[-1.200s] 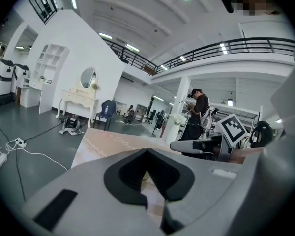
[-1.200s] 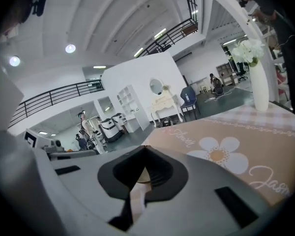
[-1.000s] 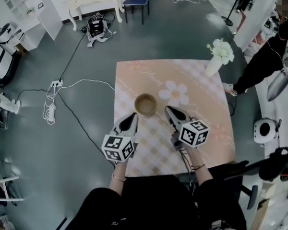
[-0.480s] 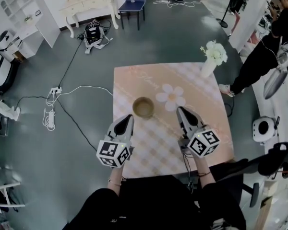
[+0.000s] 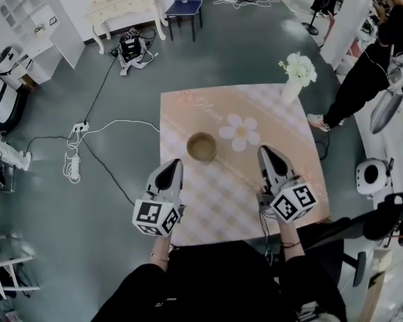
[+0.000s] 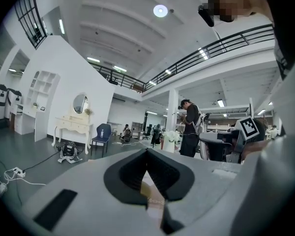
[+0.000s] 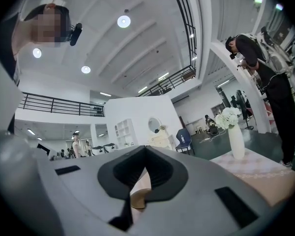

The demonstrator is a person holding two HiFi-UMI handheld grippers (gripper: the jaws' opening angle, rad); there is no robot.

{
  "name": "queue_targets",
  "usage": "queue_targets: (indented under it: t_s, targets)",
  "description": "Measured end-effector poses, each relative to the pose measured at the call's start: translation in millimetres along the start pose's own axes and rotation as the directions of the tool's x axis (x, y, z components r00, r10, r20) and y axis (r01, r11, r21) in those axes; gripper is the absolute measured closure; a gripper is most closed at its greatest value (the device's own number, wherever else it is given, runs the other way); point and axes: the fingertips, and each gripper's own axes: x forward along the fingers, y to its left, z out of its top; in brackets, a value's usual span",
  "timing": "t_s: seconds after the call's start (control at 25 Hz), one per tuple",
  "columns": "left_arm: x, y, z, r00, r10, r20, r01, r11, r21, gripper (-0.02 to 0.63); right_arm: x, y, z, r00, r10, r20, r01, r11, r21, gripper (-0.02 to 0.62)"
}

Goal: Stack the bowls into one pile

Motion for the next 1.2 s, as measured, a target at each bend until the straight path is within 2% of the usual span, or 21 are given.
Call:
queue_targets:
  t_s: [0.64, 1.2]
  targets:
    - [-6.3, -3.7, 3.3, 1.000, 0.029, 0.006, -0.029, 0.999, 0.016, 0.609, -5.5, -2.5, 6.5, 0.999, -0.028, 0.019, 0.028, 0.999, -0.040, 0.603]
    - [-13.5, 9.9, 4.3, 0.998, 0.064, 0.016, -0.064, 0.998, 0.012, 0.609, -11.4, -9.0, 2.4, 0.997, -0.081, 0.012, 0.082, 0.993, -0.083, 0.603]
